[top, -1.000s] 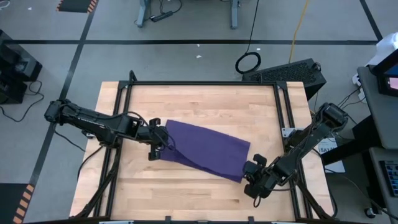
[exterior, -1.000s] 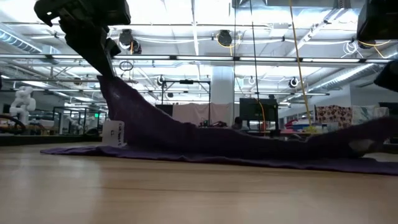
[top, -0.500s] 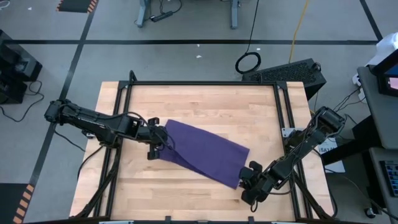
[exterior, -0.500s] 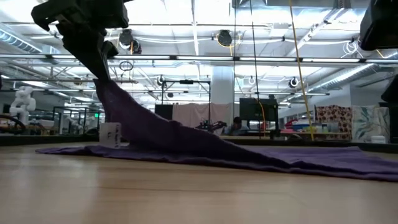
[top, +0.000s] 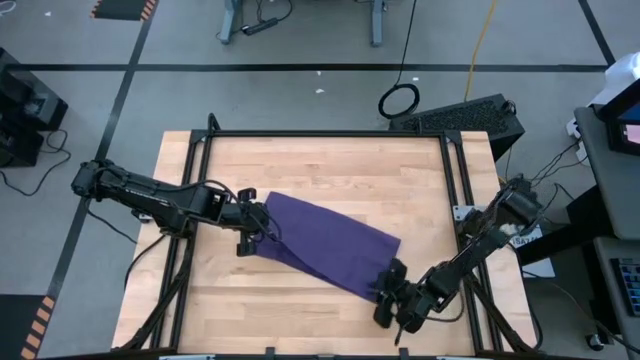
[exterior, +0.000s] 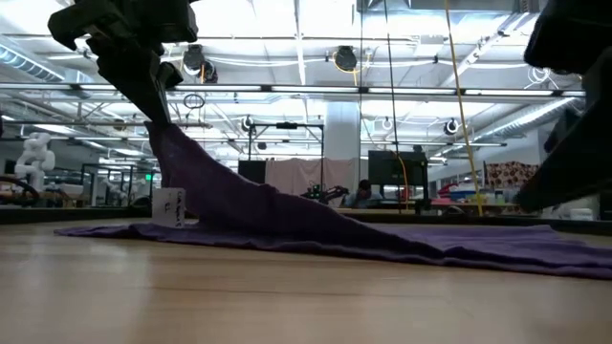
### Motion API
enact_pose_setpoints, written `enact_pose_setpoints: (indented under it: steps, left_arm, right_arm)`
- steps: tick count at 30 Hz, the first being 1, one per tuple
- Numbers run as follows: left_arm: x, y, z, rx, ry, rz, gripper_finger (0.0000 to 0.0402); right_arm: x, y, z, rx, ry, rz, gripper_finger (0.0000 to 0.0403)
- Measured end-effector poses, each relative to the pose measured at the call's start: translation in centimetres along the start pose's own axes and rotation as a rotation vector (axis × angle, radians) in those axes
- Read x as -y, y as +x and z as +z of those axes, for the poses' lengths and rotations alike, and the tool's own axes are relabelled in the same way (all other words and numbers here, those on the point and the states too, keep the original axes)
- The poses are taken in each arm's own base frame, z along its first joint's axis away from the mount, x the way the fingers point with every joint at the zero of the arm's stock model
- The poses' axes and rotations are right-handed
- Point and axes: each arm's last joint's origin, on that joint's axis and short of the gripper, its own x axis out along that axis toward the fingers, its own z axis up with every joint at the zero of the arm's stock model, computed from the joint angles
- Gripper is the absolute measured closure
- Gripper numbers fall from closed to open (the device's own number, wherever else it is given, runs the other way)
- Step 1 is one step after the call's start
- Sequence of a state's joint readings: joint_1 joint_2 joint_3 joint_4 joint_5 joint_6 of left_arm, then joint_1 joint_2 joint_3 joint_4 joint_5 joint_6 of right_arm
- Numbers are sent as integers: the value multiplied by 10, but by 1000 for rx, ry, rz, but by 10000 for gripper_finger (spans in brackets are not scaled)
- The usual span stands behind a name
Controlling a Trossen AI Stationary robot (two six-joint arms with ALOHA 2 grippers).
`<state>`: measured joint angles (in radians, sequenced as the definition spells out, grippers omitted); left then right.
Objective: Roll towel into tight, uniform cylinder
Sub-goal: Fold the purple towel on the table
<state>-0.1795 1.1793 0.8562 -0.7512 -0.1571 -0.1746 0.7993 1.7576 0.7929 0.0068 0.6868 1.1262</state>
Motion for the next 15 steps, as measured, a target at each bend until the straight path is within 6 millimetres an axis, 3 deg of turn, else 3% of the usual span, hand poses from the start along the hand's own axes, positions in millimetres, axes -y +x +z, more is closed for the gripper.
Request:
enact_pose_setpoints:
  steps: [7, 11, 15]
  left_arm:
    - [2, 0, -3, -37, 9, -73, 401]
    - [4, 0, -4, -57, 3, -138, 397]
    - [5, -1, -9, -108, 11, -165, 381]
  right_arm:
    - [1, 38, -27, 85, 37, -9, 368]
    - [3, 45, -33, 100, 70, -21, 396]
    - [1, 44, -32, 99, 66, -2, 397]
